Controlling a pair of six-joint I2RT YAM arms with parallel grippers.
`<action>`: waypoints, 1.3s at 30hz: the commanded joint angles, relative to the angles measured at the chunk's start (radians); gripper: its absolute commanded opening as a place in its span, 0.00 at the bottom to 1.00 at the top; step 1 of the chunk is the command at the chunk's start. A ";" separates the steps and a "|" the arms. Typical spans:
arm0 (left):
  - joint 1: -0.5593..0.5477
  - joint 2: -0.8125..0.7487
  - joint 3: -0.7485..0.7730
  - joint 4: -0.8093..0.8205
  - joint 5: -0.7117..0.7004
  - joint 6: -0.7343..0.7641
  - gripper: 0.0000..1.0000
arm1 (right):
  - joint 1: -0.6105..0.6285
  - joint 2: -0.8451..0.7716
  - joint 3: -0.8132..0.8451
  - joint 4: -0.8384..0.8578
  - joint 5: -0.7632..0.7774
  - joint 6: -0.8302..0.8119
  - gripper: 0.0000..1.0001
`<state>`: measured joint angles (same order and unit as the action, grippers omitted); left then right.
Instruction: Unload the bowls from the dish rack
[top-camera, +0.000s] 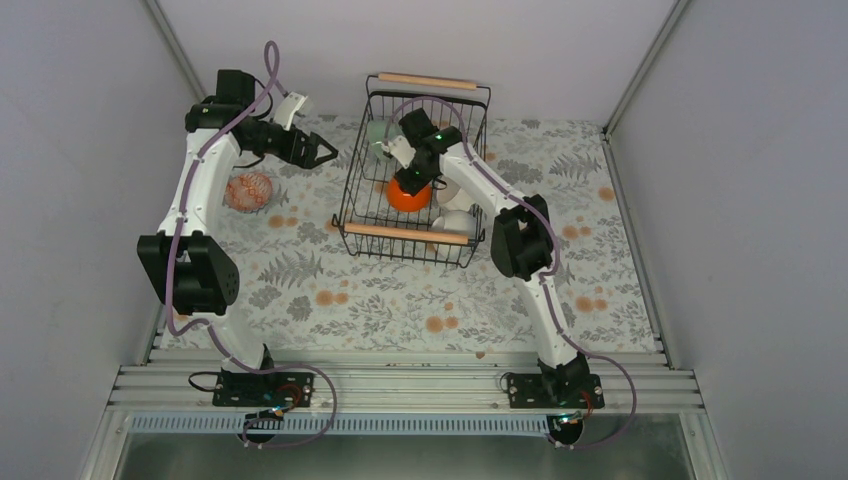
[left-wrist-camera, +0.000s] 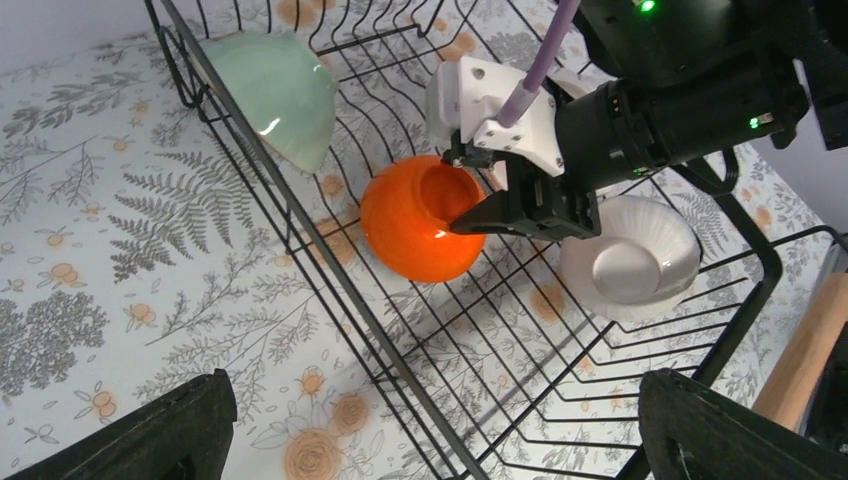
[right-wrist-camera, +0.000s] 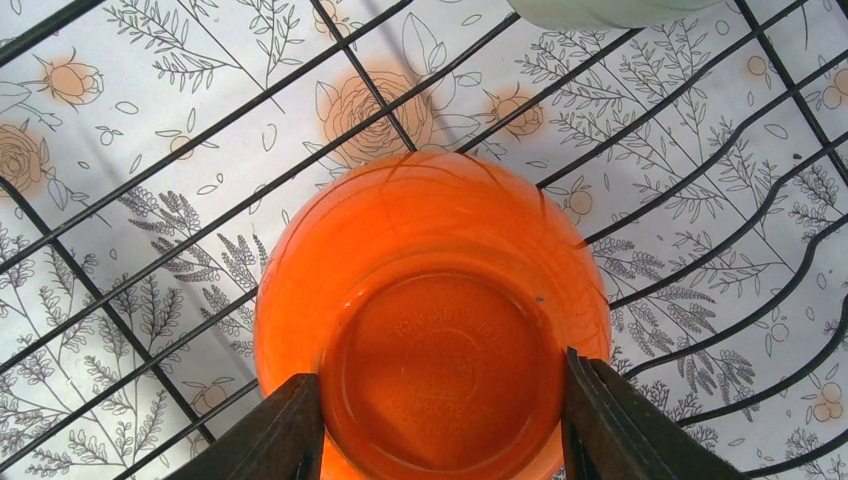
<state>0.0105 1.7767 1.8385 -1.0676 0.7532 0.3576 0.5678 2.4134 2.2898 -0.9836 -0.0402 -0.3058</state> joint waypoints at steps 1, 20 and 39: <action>-0.007 -0.042 0.047 0.022 0.071 -0.020 1.00 | -0.013 -0.053 -0.021 0.001 0.006 0.003 0.41; -0.015 0.019 0.098 0.125 0.288 -0.089 1.00 | -0.051 -0.123 -0.003 0.011 -0.061 0.016 0.46; -0.017 -0.004 0.044 0.143 0.300 -0.076 1.00 | -0.021 0.006 0.091 -0.037 -0.132 0.001 0.80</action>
<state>-0.0006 1.7794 1.8931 -0.9413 1.0222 0.2729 0.5449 2.3737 2.3444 -1.0145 -0.1150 -0.3099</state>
